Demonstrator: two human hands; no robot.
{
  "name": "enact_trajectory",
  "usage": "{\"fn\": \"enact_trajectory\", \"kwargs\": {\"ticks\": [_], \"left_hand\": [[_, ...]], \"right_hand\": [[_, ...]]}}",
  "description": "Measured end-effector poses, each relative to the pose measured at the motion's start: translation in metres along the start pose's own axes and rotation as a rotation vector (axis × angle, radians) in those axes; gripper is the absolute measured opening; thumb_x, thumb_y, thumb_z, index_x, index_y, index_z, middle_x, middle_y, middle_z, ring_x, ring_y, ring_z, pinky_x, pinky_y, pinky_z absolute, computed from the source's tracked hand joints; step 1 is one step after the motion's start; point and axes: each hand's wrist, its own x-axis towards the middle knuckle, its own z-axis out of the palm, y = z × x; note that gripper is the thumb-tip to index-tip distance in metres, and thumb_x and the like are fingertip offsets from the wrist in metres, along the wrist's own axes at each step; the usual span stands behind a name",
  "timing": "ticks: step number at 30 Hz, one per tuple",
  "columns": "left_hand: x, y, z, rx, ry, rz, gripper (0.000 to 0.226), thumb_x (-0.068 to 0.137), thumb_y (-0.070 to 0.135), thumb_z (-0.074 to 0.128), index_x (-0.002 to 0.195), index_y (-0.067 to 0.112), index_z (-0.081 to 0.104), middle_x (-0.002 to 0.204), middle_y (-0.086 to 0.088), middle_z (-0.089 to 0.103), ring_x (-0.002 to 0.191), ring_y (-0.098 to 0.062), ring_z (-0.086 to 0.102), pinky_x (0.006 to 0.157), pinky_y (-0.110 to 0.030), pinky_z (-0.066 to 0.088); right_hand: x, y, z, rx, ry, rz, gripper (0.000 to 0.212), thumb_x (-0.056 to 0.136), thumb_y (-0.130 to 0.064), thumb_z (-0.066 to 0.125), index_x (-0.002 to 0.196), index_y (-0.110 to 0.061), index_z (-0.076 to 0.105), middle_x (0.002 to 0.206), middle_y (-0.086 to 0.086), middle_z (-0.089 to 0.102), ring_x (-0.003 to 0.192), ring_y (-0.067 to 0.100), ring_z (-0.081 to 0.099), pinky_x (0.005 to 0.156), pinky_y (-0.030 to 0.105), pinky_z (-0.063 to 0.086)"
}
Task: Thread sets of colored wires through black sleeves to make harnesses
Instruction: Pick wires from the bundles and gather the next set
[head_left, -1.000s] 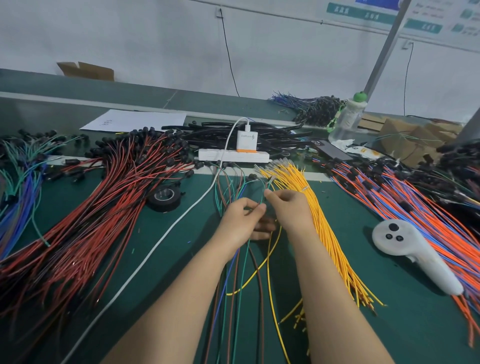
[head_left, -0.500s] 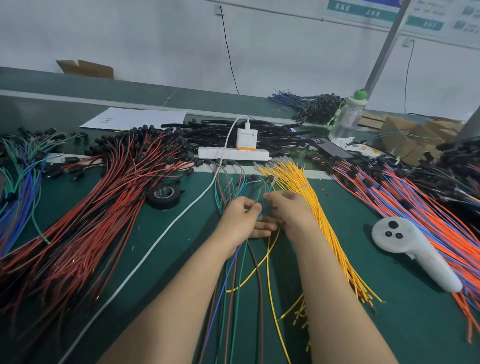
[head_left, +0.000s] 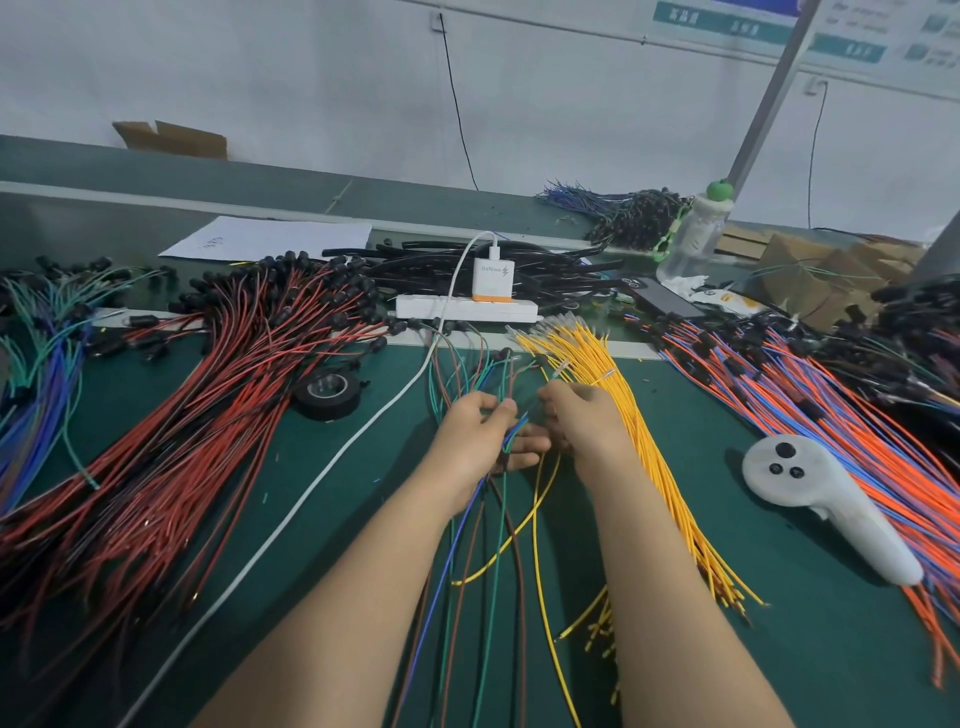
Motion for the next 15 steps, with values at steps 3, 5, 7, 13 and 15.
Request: {"fn": "enact_trajectory", "kwargs": {"ticks": [3,5,7,13,15], "left_hand": [[0.0006,-0.0006,-0.0001,0.027,-0.001,0.010,0.011,0.101,0.013,0.041,0.092,0.008,0.043,0.067,-0.010,0.067,0.053,-0.012,0.068,0.046,-0.019,0.051],[0.0004,-0.0015,0.0001,0.034,-0.003,0.016,0.012,0.101,0.013,0.041,0.091,0.009,0.043,0.069,-0.010,0.067,0.054,-0.012,0.068,0.046,-0.019,0.052],[0.0000,-0.0026,0.0006,0.052,-0.004,0.021,0.011,0.101,0.013,0.042,0.092,0.007,0.043,0.072,-0.012,0.066,0.053,-0.011,0.067,0.046,-0.020,0.051],[-0.0019,-0.0043,0.0035,0.176,-0.028,0.059,0.012,0.098,0.011,0.049,0.104,0.002,0.043,0.079,-0.015,0.062,0.045,-0.008,0.061,0.043,-0.021,0.050],[-0.0016,-0.0049,0.0047,0.236,-0.030,0.073,0.015,0.096,0.008,0.051,0.107,-0.002,0.046,0.084,-0.019,0.061,0.046,-0.008,0.061,0.044,-0.022,0.051]], "right_hand": [[-0.0001,0.0006,0.0029,-0.004,0.014,-0.079,0.024,0.088,-0.015,0.055,0.064,-0.014,0.052,0.059,-0.002,0.042,0.059,0.016,0.038,0.060,0.030,0.035],[-0.0002,0.0013,0.0034,-0.046,0.025,-0.106,0.019,0.088,-0.014,0.056,0.070,-0.012,0.055,0.061,-0.001,0.045,0.061,0.015,0.042,0.058,0.026,0.037],[0.0006,0.0031,0.0046,-0.087,0.064,-0.127,0.009,0.087,-0.012,0.058,0.079,-0.010,0.056,0.067,0.000,0.050,0.063,0.015,0.046,0.055,0.022,0.040],[-0.0050,-0.0039,0.0030,-0.227,0.030,-0.243,0.028,0.087,-0.033,0.067,0.075,-0.010,0.057,0.068,0.003,0.060,0.059,0.014,0.051,0.056,0.025,0.039],[-0.0066,-0.0053,0.0007,-0.328,-0.017,-0.192,0.033,0.088,-0.034,0.067,0.072,-0.006,0.060,0.059,0.001,0.058,0.053,0.013,0.049,0.052,0.024,0.038]]}}
